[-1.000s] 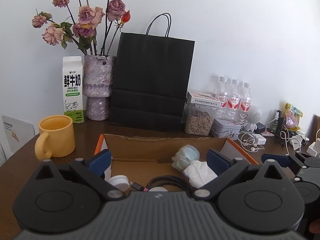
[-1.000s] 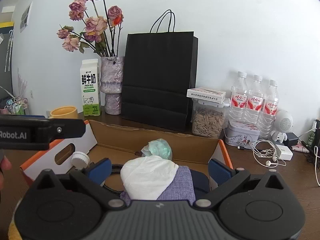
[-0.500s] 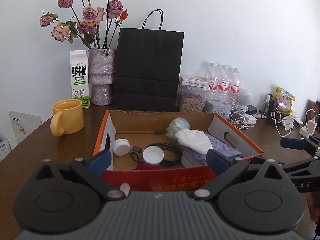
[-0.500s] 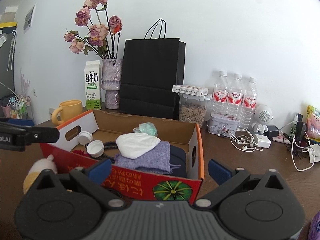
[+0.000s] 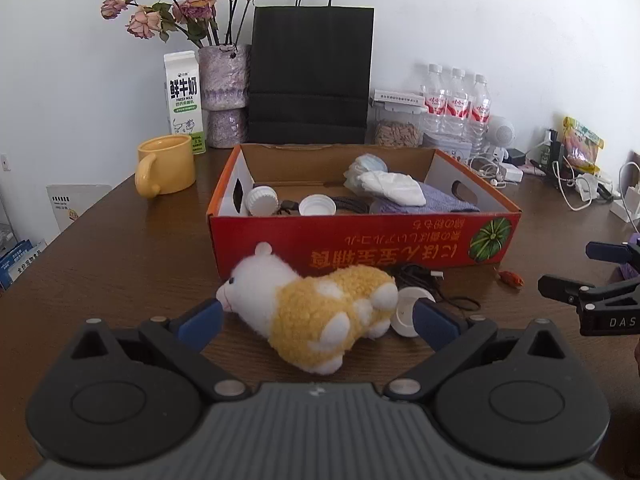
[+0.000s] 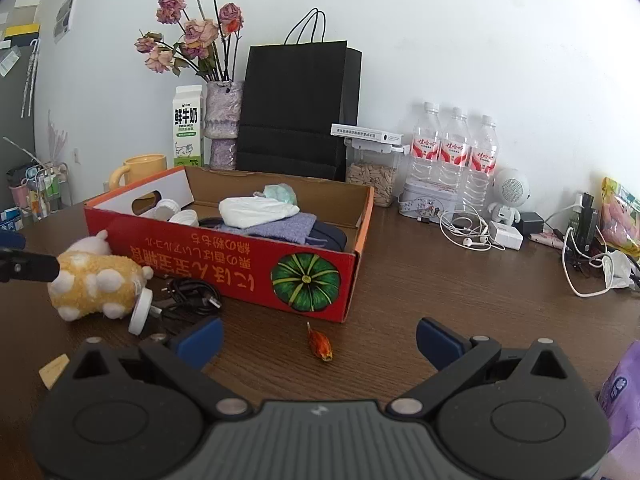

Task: Organize objects
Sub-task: 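Withdraw both grippers from the box back over the table, then grasp the small wooden block with the left gripper while the right gripper grasps the orange fish toy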

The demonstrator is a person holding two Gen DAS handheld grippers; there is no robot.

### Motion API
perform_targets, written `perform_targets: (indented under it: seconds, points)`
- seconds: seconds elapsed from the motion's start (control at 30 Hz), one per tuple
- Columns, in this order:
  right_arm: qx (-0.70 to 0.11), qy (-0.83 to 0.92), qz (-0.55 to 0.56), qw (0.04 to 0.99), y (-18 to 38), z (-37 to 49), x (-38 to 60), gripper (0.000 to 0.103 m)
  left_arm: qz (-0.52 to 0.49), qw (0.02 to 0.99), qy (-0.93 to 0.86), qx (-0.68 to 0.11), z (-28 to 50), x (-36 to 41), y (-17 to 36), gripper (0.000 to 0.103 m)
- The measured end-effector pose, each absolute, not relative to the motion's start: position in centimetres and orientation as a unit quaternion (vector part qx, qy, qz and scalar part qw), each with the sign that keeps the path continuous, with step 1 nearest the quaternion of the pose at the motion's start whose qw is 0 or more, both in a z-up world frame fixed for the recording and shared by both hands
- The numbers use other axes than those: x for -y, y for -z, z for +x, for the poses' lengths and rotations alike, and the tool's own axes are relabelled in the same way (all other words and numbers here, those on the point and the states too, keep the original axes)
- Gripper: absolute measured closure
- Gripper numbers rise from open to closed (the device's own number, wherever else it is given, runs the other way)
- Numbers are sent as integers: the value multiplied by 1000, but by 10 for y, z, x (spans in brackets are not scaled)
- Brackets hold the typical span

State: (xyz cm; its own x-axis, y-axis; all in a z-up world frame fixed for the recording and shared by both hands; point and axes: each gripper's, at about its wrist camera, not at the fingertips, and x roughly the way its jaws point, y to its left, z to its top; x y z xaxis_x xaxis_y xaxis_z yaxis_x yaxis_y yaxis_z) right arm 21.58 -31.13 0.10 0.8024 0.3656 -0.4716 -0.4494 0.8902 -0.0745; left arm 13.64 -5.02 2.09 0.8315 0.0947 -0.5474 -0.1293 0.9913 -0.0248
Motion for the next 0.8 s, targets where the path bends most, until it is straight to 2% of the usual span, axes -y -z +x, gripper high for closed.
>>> perform_targets:
  seconds: [0.27, 0.4, 0.6, 0.63, 0.67, 0.8]
  points:
    - [-230, -214, -69, 947, 7, 213, 327, 0, -6, 940, -18, -342, 127, 79, -1, 0]
    - [-235, -214, -60, 946, 11, 216, 329, 0, 1, 931, -7, -364, 128, 91, 9, 9]
    - [-238, -220, -49, 945, 13, 217, 331, 0, 12, 922, 9, -388, 130, 102, 15, 45]
    - [-238, -220, -50, 945, 14, 217, 331, 0, 13, 920, 12, -392, 131, 103, 16, 60]
    - [-238, -220, -50, 945, 14, 217, 331, 0, 15, 918, 13, -397, 131, 104, 17, 80]
    - [-239, -217, -55, 945, 16, 216, 330, 0, 24, 921, 13, -388, 129, 107, 14, 82]
